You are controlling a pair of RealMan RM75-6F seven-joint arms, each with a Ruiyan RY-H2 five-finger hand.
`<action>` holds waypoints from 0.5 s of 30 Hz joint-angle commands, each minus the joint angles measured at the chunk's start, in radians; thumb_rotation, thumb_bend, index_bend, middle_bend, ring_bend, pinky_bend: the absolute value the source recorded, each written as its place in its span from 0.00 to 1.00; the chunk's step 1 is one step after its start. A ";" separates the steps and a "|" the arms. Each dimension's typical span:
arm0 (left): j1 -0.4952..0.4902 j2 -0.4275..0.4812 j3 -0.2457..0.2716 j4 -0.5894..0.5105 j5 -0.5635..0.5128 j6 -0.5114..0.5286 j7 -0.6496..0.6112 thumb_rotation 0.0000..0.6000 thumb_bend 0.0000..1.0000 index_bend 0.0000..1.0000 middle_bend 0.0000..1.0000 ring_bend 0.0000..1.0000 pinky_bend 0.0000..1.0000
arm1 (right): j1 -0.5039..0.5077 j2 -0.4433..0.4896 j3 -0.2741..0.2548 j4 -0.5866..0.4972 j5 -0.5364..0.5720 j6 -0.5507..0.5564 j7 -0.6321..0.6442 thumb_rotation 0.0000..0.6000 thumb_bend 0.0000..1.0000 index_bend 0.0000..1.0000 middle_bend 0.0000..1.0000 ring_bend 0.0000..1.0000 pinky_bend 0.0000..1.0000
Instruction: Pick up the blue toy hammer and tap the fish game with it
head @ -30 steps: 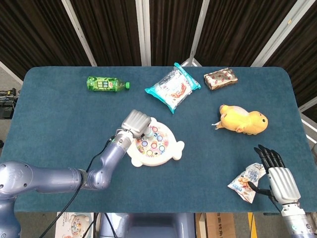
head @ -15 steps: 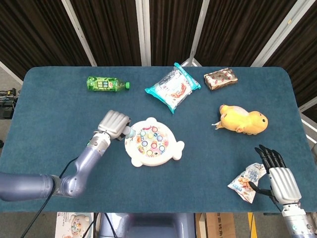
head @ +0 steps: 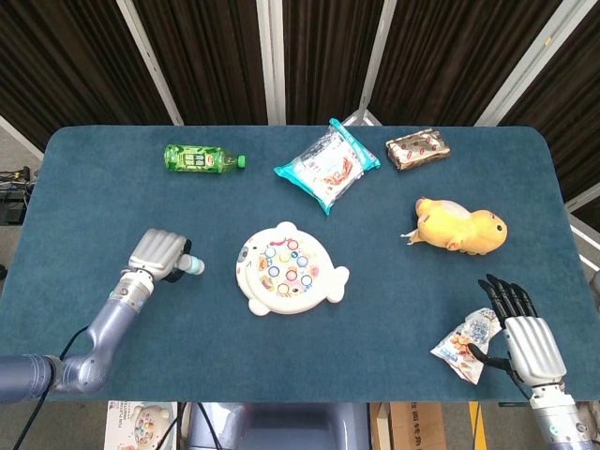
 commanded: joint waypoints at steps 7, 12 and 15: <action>0.071 -0.046 0.012 0.083 0.097 -0.004 -0.052 1.00 0.71 0.65 0.53 0.49 0.62 | 0.002 -0.001 0.000 -0.001 0.002 -0.004 -0.003 1.00 0.22 0.00 0.00 0.00 0.00; 0.093 -0.066 0.002 0.113 0.119 -0.013 -0.064 1.00 0.71 0.65 0.53 0.49 0.62 | 0.002 0.000 -0.001 -0.002 0.004 -0.006 -0.004 1.00 0.22 0.00 0.00 0.00 0.00; 0.102 -0.071 -0.001 0.123 0.124 -0.025 -0.065 1.00 0.71 0.65 0.53 0.49 0.62 | 0.002 0.000 -0.001 -0.002 0.005 -0.007 -0.005 1.00 0.22 0.00 0.00 0.00 0.00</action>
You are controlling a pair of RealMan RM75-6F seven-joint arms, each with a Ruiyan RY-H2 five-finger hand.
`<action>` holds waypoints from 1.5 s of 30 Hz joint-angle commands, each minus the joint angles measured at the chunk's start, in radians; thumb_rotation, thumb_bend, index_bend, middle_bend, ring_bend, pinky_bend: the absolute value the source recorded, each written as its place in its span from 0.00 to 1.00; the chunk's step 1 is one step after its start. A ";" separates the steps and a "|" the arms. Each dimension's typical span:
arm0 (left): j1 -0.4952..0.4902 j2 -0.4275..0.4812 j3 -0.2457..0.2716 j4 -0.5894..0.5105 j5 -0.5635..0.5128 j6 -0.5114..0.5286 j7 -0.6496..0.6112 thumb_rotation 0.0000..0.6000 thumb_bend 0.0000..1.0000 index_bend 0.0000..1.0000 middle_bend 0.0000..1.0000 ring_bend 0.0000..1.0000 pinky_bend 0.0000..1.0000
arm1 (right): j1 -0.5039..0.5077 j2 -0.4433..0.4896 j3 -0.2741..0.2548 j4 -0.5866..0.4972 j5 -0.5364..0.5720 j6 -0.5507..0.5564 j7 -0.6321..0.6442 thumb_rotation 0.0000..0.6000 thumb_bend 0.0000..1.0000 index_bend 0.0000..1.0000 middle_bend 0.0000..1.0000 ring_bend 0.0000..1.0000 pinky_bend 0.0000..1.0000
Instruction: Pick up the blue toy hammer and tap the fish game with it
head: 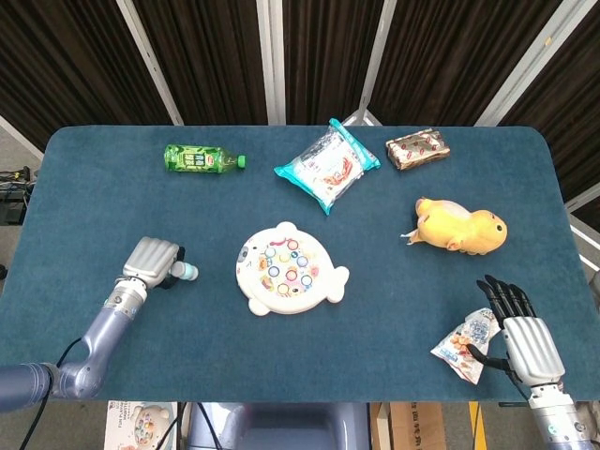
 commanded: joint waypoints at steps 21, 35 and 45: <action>0.040 -0.012 -0.039 0.027 0.021 -0.050 0.015 1.00 0.71 0.64 0.53 0.49 0.62 | 0.001 0.001 0.000 -0.004 0.003 -0.003 -0.006 1.00 0.22 0.00 0.00 0.00 0.00; 0.058 -0.016 -0.042 0.036 -0.003 -0.058 0.055 1.00 0.51 0.51 0.43 0.40 0.54 | 0.000 0.002 -0.001 -0.005 -0.002 0.000 -0.005 1.00 0.22 0.00 0.00 0.00 0.00; 0.080 -0.010 -0.053 0.034 0.001 -0.039 0.056 1.00 0.40 0.42 0.37 0.36 0.51 | -0.001 0.000 -0.002 -0.005 -0.004 0.002 -0.009 1.00 0.22 0.00 0.00 0.00 0.00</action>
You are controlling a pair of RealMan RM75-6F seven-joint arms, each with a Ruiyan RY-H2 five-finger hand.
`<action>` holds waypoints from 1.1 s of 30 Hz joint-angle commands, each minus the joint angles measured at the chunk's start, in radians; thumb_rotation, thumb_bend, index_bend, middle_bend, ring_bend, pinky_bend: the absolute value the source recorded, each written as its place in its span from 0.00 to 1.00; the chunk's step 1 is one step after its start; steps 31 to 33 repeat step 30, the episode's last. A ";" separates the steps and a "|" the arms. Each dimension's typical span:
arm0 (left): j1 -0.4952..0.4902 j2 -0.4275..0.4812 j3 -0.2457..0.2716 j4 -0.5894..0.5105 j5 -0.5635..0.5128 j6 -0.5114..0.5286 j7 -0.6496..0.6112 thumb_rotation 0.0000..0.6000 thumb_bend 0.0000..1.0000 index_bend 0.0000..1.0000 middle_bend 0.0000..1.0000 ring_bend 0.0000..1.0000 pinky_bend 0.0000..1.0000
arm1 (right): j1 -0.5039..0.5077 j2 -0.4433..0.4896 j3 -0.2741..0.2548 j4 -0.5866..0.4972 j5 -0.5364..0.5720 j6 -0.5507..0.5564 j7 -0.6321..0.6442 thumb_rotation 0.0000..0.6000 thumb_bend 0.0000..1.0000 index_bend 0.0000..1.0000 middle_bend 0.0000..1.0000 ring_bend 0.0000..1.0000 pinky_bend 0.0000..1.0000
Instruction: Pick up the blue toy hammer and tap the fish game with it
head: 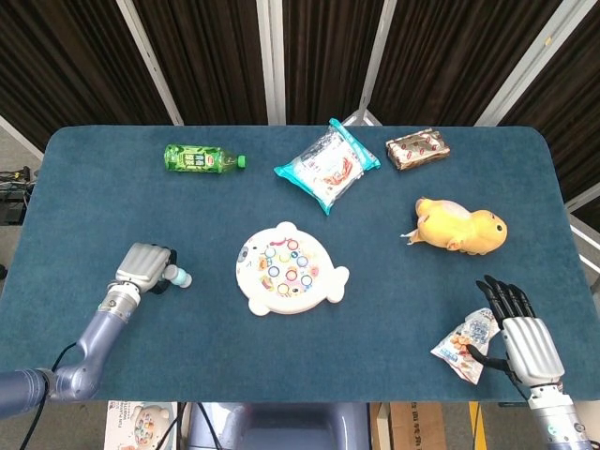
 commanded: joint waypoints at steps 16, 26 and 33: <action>0.112 0.108 -0.037 -0.156 0.117 0.182 -0.096 1.00 0.14 0.19 0.14 0.18 0.33 | -0.002 0.000 -0.001 0.002 -0.002 0.003 -0.005 1.00 0.22 0.00 0.00 0.00 0.00; 0.382 0.169 0.086 -0.302 0.481 0.564 -0.256 1.00 0.11 0.00 0.00 0.00 0.08 | -0.004 -0.015 0.004 0.025 -0.014 0.024 -0.048 1.00 0.22 0.00 0.00 0.00 0.00; 0.442 0.160 0.118 -0.263 0.570 0.625 -0.271 1.00 0.10 0.00 0.00 0.00 0.05 | -0.007 -0.025 0.005 0.033 -0.016 0.032 -0.065 1.00 0.22 0.00 0.00 0.00 0.00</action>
